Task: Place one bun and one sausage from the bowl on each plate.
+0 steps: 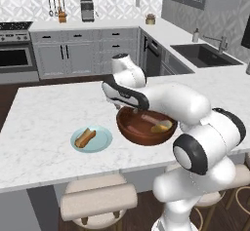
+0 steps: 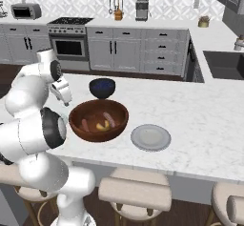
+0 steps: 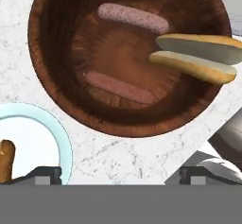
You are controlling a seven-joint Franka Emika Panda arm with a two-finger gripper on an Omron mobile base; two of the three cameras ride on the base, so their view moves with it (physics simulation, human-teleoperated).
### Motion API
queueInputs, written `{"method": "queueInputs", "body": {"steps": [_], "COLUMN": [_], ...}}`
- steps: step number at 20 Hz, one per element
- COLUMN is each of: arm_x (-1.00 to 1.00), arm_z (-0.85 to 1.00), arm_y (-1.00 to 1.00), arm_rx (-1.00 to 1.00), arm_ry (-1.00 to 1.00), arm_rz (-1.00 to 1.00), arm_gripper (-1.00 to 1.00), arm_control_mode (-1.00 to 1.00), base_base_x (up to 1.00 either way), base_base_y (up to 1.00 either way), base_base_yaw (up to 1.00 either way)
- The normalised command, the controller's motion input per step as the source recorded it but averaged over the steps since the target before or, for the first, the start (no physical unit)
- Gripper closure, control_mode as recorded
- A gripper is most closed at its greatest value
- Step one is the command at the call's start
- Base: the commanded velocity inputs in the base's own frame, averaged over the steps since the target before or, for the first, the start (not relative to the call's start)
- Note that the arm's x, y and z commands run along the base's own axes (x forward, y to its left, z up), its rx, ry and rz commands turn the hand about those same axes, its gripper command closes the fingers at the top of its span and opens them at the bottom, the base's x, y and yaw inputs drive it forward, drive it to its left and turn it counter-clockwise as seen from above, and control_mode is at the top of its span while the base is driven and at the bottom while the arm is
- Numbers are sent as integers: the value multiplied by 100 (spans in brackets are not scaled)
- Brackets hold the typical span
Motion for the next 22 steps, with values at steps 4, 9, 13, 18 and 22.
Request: {"method": "queueInputs", "body": {"steps": [4, 9, 13, 18, 22], "arm_x": [50, 38, 25, 0, 23], "arm_z": [-3, -49, -59, -51, -32], "arm_y": [-98, -70, -53, -29, -18], "arm_rx": [-24, -22, -17, -2, 0], "arm_ry": [31, 8, 8, -2, -1], "arm_rz": [1, 21, 22, 18, 15], "arm_gripper": [-100, -100, -100, -100, -100], "arm_control_mode": [-100, -100, -100, -100, -100], "base_base_x": [0, 0, 0, 0, 0], "base_base_y": [0, 0, 0, 0, 0], "base_base_yaw": [0, 0, 0, 0, 0]}}
